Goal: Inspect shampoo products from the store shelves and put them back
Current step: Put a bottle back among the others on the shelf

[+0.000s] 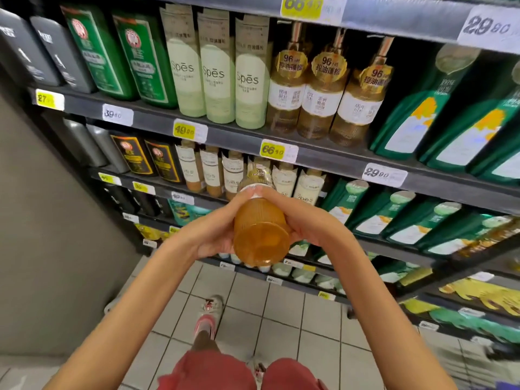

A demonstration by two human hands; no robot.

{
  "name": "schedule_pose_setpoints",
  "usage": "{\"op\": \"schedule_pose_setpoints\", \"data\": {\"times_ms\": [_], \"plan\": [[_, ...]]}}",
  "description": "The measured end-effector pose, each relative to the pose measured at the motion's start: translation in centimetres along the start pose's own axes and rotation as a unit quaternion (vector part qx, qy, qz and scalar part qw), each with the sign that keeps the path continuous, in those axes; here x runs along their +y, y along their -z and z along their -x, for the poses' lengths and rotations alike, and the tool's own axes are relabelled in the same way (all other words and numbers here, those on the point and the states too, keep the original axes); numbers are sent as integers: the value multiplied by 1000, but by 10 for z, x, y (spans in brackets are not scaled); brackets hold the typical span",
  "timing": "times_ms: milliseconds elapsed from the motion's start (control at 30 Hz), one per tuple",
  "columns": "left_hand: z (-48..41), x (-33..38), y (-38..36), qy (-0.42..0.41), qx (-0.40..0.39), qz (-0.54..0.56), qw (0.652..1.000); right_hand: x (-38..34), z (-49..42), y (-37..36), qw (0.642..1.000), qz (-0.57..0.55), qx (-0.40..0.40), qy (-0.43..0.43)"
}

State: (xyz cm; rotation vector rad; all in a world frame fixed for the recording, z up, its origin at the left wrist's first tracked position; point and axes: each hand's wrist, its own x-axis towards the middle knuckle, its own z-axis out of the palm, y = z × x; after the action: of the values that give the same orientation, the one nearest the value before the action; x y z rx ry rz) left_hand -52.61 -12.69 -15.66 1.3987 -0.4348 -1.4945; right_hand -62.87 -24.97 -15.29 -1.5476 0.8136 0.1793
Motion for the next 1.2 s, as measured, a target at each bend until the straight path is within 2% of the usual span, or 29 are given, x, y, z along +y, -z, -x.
{"op": "schedule_pose_setpoints", "data": {"times_ms": [100, 200, 267, 367, 533, 800, 967, 1133, 1200], "plan": [[0, -7, 1, -43, 24, -5, 999, 7, 2, -4, 1000, 3, -3, 22], [0, -15, 1, -138, 107, -47, 984, 22, 8, -10, 987, -67, -49, 135], [2, -10, -1, -211, 135, -50, 967, 20, 16, -12, 970, -105, -32, 217], [9, 15, -7, -275, 125, -53, 952, -4, 26, -8, 948, -112, 9, 298], [16, 76, -20, -361, 114, -107, 919, -53, 36, 14, 913, -124, 73, 382], [13, 207, -42, -475, 97, -159, 860, -168, 39, 68, 868, -113, 154, 458], [-2, 258, -33, -497, 57, -129, 856, -222, 28, 88, 851, -76, 193, 483], [-16, 285, -27, -515, 42, -98, 851, -247, 15, 99, 846, -82, 189, 493], [-17, 294, -22, -526, 44, -118, 841, -253, 10, 102, 841, -78, 190, 500]]}}
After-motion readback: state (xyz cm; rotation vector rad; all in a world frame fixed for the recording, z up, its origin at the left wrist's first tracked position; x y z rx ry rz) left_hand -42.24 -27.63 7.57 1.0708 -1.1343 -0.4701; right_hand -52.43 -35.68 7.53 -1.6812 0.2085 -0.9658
